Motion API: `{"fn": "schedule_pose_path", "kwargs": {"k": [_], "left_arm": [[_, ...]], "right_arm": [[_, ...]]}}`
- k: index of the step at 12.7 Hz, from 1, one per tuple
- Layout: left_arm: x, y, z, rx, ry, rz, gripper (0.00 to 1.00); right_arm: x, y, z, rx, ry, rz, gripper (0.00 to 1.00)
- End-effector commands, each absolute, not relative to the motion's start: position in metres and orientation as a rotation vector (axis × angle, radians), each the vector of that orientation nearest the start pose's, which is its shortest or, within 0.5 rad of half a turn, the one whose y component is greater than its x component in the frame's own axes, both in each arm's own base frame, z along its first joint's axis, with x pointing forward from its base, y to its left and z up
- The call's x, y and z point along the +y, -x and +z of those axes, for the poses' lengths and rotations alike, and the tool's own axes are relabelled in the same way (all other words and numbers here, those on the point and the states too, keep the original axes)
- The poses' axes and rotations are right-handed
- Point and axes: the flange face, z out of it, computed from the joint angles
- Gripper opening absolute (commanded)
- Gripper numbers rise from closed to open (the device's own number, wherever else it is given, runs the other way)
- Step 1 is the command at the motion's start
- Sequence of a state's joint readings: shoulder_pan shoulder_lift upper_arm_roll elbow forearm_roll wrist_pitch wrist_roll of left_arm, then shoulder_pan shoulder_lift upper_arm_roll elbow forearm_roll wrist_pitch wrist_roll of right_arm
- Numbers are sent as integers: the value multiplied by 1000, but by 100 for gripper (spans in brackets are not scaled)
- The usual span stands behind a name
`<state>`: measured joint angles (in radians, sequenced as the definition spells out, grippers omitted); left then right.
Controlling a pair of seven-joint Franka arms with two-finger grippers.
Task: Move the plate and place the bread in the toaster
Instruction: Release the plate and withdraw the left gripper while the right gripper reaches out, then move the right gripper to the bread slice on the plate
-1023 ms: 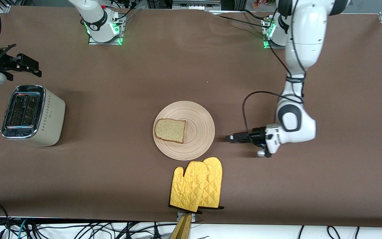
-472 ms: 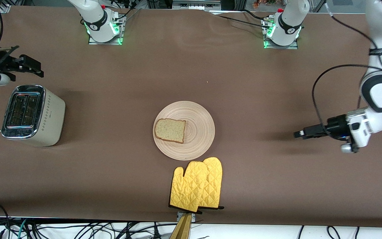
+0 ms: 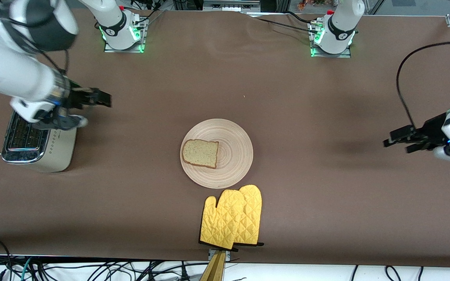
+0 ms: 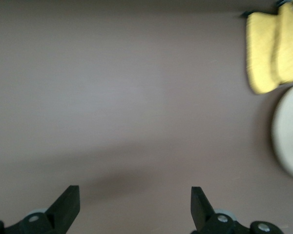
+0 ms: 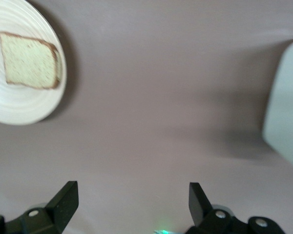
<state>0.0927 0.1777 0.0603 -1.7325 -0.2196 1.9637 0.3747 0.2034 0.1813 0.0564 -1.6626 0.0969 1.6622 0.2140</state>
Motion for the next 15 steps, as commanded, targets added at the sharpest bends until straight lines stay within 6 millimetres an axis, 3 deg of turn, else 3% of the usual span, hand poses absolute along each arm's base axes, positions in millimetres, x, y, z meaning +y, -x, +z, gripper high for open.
{"fn": "schedule_pose_path", "kwargs": {"k": [1, 2, 3, 6, 7, 8, 11, 13, 15], "left_arm": [[73, -591, 533, 404, 3031, -212, 100], [75, -582, 560, 421, 2961, -253, 100], [76, -572, 582, 416, 2941, -307, 100], [73, -563, 589, 379, 2958, -306, 100], [73, -560, 592, 237, 3005, -270, 100], [72, -555, 596, 55, 3062, -223, 100], [64, -545, 589, -274, 3131, -75, 100], [70, -537, 583, -358, 3212, 34, 100], [67, -528, 580, -368, 3213, 141, 100]], "right_arm": [[219, -582, 445, 24, 3061, 267, 100], [243, -585, 425, 14, 3034, 239, 100], [256, -590, 400, 35, 3002, 249, 100], [282, -598, 332, 104, 2921, 199, 100], [289, -599, 305, 108, 2924, 181, 99], [305, -598, 286, 91, 2922, 141, 94], [322, -599, 240, 94, 2917, 48, 78], [337, -594, 230, 66, 2914, 20, 60], [336, -592, 221, 67, 2921, 35, 41]]}}
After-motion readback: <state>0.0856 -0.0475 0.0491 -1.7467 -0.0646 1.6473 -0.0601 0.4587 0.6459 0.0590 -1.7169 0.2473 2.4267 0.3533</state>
